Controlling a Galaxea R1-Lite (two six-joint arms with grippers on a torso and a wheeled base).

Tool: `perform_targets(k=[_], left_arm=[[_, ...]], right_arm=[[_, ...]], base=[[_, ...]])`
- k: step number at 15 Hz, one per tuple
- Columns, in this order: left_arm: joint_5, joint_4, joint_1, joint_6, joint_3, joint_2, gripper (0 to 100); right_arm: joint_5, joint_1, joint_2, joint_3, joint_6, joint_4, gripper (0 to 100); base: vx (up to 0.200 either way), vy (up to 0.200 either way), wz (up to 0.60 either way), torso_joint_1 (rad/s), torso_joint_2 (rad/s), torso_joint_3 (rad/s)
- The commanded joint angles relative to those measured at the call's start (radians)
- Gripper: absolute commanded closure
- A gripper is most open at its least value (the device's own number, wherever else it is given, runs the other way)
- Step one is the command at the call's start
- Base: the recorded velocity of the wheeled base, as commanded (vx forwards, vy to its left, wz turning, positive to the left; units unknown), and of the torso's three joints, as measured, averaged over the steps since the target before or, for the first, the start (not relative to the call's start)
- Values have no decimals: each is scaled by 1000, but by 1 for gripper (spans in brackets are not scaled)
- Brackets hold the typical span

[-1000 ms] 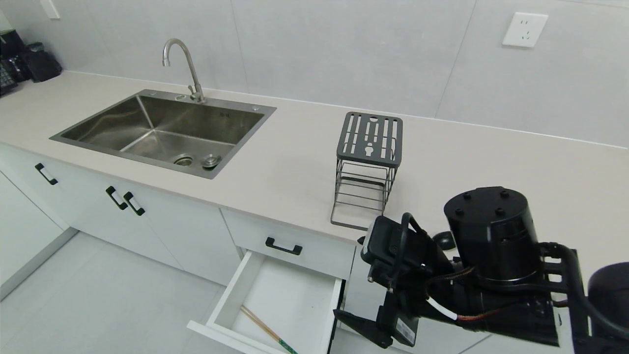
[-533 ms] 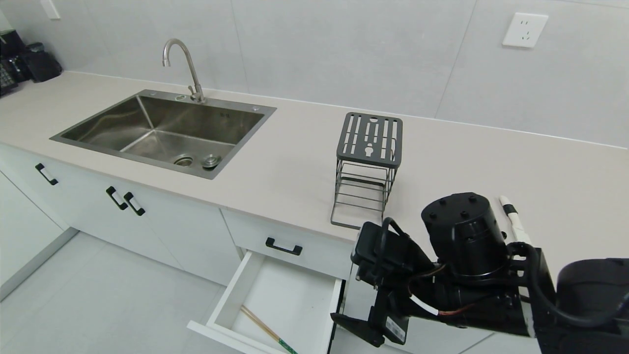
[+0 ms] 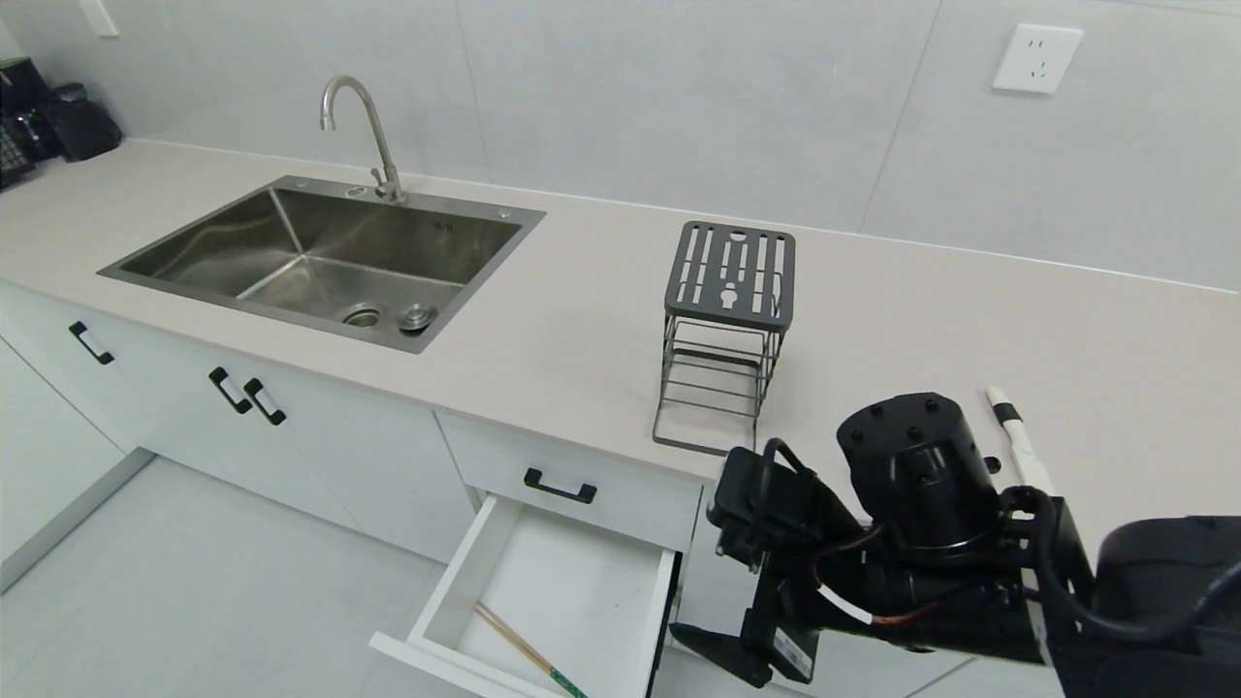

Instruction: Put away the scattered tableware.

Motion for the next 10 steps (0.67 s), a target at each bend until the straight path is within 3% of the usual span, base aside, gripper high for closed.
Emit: perform_targets(k=[1, 4, 7, 10], left_arm=[[0, 0, 0, 0, 0, 1, 0], [0, 0, 0, 0, 0, 1, 0], [0, 0, 0, 0, 0, 1, 0], [0, 0, 0, 0, 0, 1, 0]], right_arm=[[15, -67, -120, 111, 32, -3, 0], [23, -161, -226, 196, 141, -30, 0], [47, -260, -306, 281, 143, -18, 0], [37, -358, -318, 275, 141, -18, 0]], base=[[0, 0, 0, 0, 0, 0], [0, 0, 0, 0, 0, 0], [0, 0, 0, 0, 0, 0], [0, 0, 0, 0, 0, 0]])
